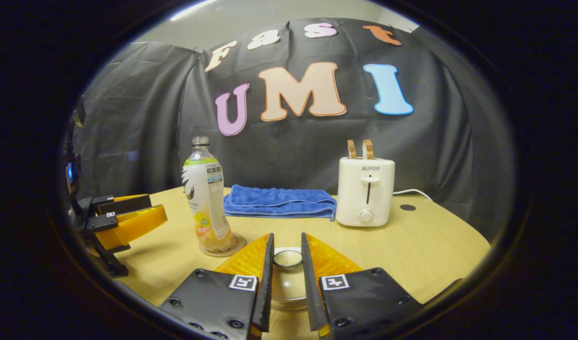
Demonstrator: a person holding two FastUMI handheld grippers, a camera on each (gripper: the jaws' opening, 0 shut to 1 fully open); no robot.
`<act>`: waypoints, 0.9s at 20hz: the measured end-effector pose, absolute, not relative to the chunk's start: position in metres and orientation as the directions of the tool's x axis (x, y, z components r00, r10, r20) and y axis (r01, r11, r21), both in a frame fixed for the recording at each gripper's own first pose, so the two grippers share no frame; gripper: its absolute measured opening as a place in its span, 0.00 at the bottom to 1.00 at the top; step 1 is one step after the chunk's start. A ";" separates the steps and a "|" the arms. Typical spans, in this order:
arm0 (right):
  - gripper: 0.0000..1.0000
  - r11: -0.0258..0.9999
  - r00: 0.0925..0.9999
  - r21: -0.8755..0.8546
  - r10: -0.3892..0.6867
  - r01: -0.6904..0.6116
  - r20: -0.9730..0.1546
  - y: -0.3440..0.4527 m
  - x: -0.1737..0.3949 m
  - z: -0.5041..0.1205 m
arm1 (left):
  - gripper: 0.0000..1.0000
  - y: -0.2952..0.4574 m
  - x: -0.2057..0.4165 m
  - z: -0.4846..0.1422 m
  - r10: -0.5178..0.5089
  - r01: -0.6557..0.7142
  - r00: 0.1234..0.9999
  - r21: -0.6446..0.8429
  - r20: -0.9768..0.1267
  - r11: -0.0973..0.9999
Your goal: Open the teacup lid with one hand, grasp the water bottle and pour water into the teacup with the other hand; after pouring, place the water bottle on the coaster and then close the teacup lid.
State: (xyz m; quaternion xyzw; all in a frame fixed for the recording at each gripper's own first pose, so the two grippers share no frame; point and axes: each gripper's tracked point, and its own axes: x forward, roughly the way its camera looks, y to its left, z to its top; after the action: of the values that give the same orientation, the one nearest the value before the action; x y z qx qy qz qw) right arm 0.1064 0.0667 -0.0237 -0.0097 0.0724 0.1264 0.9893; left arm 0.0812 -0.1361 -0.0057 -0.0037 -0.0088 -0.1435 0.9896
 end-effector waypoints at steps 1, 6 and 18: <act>0.34 0.968 0.957 0.002 0.249 -0.252 -0.146 0.066 0.105 -0.024 | 0.92 -0.137 0.081 -0.006 -0.284 0.284 0.959 -0.004 0.019 0.959; 0.50 0.968 0.963 -0.004 0.249 -0.250 -0.103 0.065 0.100 -0.015 | 0.92 -0.136 0.080 -0.005 -0.285 0.285 0.958 -0.004 0.019 0.958; 0.97 0.986 0.986 0.002 0.165 -0.165 -0.013 0.044 0.074 -0.001 | 0.92 -0.127 0.073 -0.006 -0.264 0.264 0.964 -0.004 0.019 0.964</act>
State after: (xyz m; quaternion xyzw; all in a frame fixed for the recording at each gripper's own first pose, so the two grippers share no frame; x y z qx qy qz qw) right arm 0.0742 0.0436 -0.0013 0.0005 0.0065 0.0825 0.9966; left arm 0.0729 -0.1269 -0.0060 -0.0034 -0.0091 -0.1333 0.9910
